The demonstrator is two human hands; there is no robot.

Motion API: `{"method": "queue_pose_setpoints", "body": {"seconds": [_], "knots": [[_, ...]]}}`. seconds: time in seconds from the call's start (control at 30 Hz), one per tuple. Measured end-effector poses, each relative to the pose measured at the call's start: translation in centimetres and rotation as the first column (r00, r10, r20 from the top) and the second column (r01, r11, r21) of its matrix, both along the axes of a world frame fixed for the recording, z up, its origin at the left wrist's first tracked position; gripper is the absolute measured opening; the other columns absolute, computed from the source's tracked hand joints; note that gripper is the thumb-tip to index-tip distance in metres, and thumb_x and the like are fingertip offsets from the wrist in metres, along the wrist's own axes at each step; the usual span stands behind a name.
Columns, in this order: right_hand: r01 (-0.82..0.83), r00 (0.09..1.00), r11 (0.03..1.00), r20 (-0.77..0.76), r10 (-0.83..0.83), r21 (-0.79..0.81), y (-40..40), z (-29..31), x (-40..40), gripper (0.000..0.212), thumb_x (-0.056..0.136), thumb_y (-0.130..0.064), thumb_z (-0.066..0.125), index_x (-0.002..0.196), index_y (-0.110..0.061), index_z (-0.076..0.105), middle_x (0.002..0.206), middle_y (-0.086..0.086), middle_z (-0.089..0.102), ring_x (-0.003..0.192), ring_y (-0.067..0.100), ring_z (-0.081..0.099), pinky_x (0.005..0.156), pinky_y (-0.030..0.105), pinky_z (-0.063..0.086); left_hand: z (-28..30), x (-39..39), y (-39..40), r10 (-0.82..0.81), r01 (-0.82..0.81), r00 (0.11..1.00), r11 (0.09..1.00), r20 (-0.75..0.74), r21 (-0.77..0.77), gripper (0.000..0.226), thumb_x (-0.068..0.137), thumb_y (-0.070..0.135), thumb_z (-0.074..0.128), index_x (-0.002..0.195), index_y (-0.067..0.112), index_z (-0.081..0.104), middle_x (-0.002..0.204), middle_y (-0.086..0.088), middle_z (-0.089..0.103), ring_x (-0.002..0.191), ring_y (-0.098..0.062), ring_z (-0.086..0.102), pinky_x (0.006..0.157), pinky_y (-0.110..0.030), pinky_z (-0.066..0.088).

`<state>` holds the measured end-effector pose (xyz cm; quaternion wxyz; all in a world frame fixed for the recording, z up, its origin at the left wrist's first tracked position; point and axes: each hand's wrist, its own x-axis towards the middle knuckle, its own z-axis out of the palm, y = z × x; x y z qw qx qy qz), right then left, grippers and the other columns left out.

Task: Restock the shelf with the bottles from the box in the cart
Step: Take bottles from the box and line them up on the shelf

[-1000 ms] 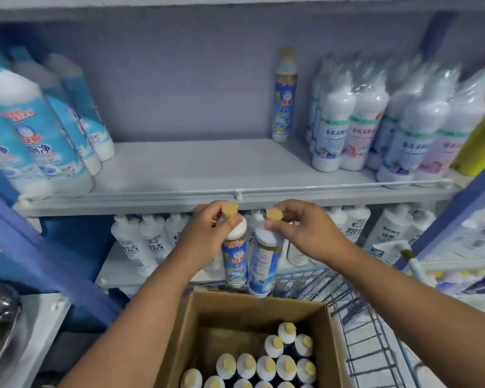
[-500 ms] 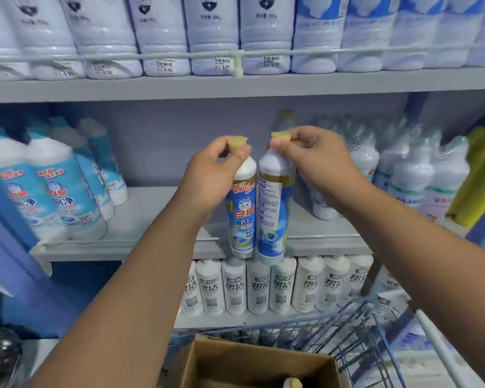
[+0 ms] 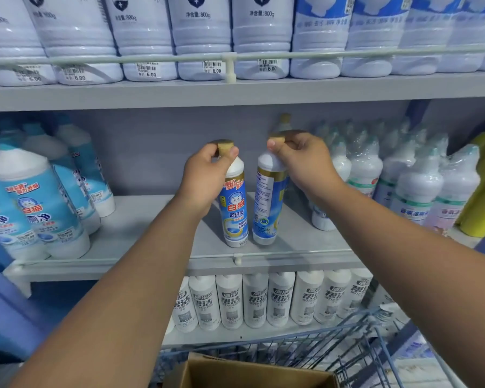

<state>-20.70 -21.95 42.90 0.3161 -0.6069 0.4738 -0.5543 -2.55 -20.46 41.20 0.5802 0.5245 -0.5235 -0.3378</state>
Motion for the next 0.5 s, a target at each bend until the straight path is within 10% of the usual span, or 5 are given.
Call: {"method": "queue_pose_setpoints", "body": {"seconds": [0.5], "knots": [[-0.048,0.990,0.998,-0.131,0.054,0.047,-0.6,-5.2,0.0,0.033,0.090,-0.054,0.058,0.117,-0.035,0.056,0.111,-0.014,0.065,0.102,0.003,0.062,0.088,0.030,0.052,-2.4,-0.6,-1.5,-0.012,0.014,0.986,1.000,0.165,-0.012,0.023,0.093,0.044,0.062,0.114,0.032,0.061,0.102,0.013,0.071,0.091,-0.002,0.069,0.071,-0.020,0.053]]}}
